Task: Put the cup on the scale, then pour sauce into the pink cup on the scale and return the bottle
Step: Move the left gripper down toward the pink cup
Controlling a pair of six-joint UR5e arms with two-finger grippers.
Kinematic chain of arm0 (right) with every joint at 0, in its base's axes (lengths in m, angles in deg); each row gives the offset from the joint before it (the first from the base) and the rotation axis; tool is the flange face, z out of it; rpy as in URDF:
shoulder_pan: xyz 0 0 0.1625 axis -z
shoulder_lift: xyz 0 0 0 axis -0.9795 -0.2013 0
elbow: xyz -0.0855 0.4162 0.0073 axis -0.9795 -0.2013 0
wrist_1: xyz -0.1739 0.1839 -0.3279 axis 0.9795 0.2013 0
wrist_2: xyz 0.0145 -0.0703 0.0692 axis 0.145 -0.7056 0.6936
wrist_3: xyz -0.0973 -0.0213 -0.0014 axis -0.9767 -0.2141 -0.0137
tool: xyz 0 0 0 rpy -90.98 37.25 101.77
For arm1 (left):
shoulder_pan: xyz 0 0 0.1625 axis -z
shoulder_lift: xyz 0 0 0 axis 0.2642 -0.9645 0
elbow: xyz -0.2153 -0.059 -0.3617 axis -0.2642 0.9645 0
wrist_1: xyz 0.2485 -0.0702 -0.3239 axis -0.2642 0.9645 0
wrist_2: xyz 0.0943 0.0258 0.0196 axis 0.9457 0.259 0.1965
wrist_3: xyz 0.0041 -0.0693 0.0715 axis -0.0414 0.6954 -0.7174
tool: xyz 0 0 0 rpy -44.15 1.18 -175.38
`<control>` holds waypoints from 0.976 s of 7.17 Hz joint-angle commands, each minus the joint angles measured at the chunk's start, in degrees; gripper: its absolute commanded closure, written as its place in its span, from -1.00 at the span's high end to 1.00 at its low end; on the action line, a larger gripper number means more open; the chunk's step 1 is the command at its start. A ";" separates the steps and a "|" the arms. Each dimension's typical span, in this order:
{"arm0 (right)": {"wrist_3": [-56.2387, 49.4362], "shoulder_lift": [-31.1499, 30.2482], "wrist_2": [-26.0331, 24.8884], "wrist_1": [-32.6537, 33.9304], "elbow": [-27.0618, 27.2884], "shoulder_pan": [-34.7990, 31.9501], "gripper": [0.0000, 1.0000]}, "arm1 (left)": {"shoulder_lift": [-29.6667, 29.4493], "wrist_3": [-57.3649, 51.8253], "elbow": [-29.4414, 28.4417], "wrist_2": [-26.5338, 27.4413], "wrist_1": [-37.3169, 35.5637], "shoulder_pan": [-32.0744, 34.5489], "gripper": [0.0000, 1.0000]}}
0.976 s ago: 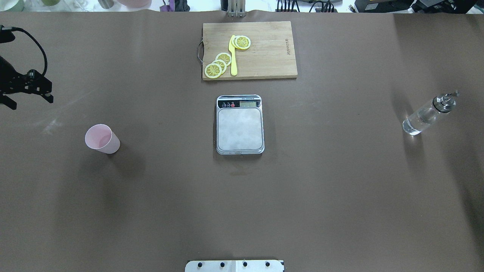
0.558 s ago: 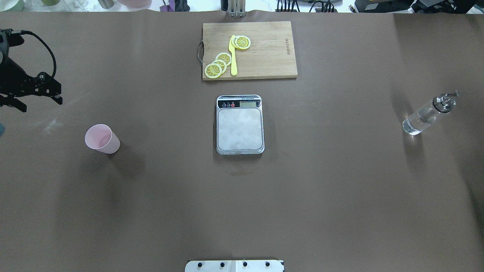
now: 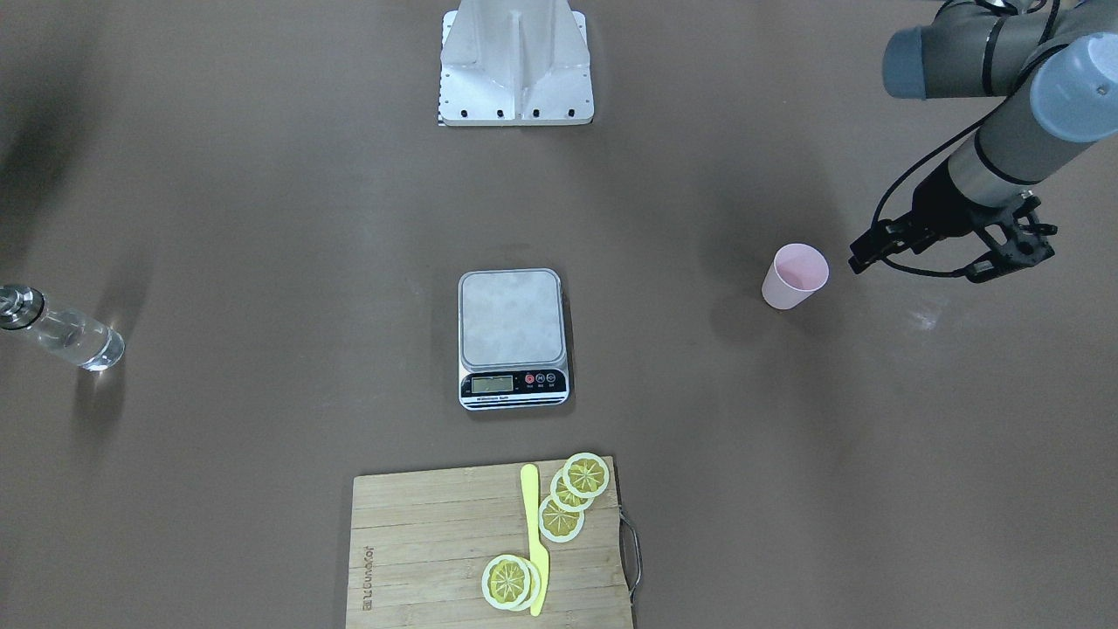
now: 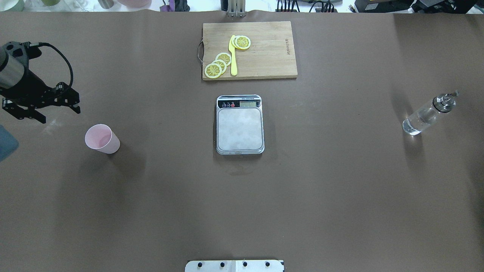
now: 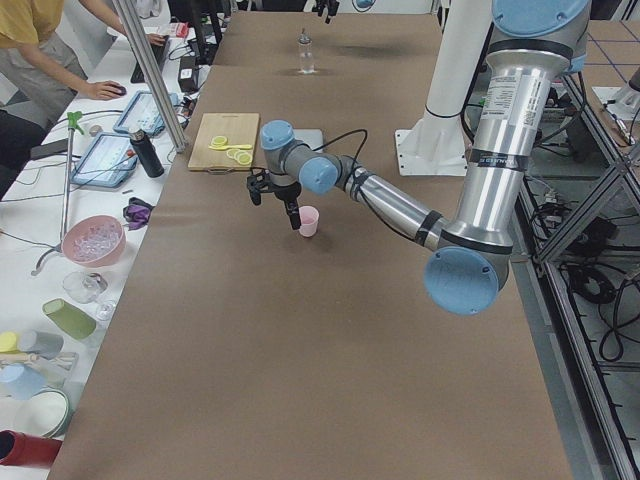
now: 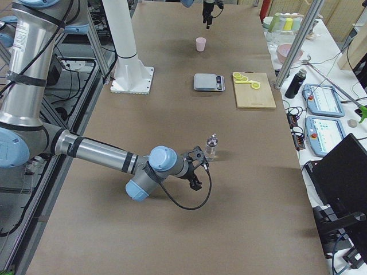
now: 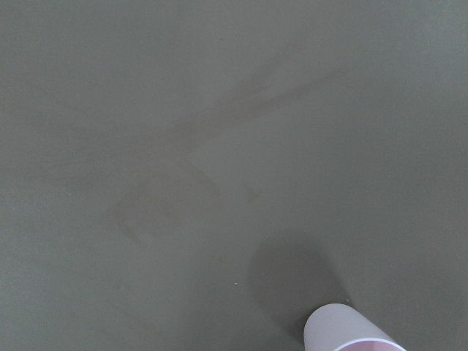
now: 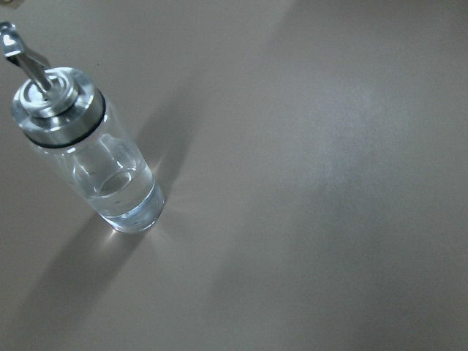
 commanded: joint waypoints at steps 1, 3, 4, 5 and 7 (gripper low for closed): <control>-0.19 4.29 -0.07 -6.41 -5.33 1.51 1.00 | 0.07 3.95 -0.06 0.01 2.59 -2.28 0.95; 0.16 7.21 -0.07 -11.27 -10.64 2.75 1.00 | 0.33 4.93 -0.15 2.02 3.57 -4.12 0.94; 0.16 7.21 -0.07 -12.33 -10.74 3.10 1.00 | 2.94 5.01 -0.15 2.29 8.10 -4.39 0.94; 0.07 7.21 -0.15 -13.12 -11.00 3.71 1.00 | 4.27 5.10 -0.58 2.64 10.49 -4.39 0.94; 0.16 8.70 -0.24 -13.30 -11.44 4.86 1.00 | 4.29 6.23 -0.68 2.73 10.52 -4.92 0.91</control>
